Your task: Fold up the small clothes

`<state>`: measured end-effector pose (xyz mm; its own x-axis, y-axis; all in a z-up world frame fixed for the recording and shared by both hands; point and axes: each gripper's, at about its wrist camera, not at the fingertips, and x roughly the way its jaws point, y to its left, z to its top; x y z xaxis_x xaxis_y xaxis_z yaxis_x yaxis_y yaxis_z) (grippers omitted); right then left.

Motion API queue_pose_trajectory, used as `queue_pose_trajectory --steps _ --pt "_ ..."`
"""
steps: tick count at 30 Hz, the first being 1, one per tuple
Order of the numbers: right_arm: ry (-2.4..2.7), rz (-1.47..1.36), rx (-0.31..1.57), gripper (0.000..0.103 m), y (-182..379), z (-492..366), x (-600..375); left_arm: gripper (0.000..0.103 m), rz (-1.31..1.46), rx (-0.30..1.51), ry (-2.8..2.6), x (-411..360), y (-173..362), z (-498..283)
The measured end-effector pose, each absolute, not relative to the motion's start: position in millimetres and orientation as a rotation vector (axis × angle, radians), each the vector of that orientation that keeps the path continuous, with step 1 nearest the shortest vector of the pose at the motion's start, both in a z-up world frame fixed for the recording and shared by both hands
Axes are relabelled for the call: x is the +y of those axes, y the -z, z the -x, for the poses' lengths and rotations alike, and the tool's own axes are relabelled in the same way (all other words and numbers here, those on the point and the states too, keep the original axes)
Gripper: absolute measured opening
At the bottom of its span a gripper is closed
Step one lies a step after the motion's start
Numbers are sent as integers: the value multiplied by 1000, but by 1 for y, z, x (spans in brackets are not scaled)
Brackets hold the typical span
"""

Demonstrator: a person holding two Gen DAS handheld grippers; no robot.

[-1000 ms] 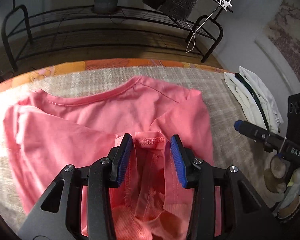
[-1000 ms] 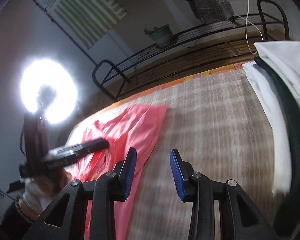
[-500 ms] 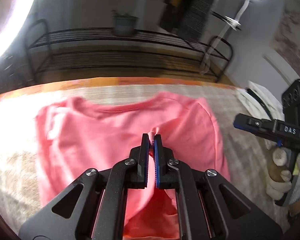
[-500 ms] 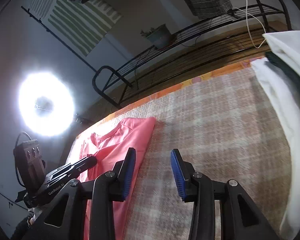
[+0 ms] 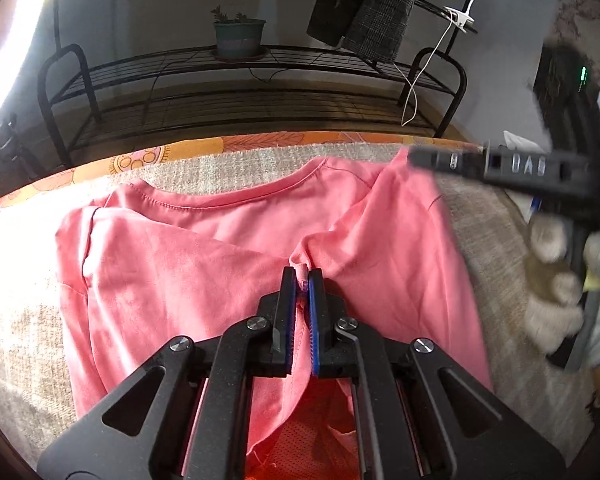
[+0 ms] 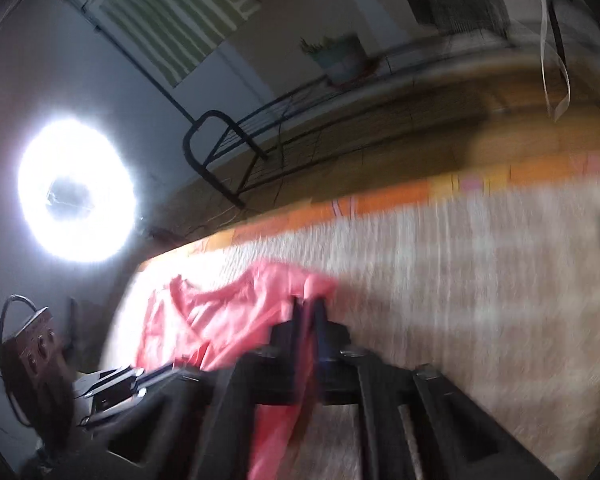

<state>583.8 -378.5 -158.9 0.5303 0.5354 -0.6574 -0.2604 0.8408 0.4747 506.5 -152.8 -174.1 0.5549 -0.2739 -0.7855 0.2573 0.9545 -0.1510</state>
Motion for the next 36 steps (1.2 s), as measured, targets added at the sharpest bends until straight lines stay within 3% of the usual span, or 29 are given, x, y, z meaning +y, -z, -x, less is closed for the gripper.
queue_pose_trajectory --steps 4,5,6,7,9,11,12,17,22,33,34,35,36 --pt "-453 -223 833 4 135 -585 -372 3 -30 918 303 -161 174 -503" --pt "-443 -237 839 25 134 -587 -376 3 -30 914 310 -162 172 -501" --pt "-435 -273 845 37 135 -587 -383 3 -29 909 313 -161 170 -500" --pt "-423 -301 843 37 136 -585 -389 4 -21 905 324 -160 166 -499" --pt "-444 -370 859 37 143 -581 -400 17 9 898 350 -151 155 -496" --pt "-473 -411 881 37 151 -573 -406 39 46 866 371 -131 137 -491" --pt "-479 -413 894 37 155 -569 -407 39 55 845 371 -120 129 -489" --pt "-521 -406 944 37 169 -558 -407 40 108 777 268 -31 107 -489" --pt "-534 -448 954 37 174 -562 -408 40 199 895 222 25 138 -520" --pt "-540 -400 979 37 177 -580 -382 39 151 975 262 -18 185 -571" --pt "-540 -396 977 37 177 -582 -380 26 100 958 253 -26 183 -570" --pt "-540 -387 973 36 177 -583 -377 5 71 952 257 -32 183 -571" --pt "-539 -370 966 28 176 -584 -374 5 55 948 262 -37 183 -572"
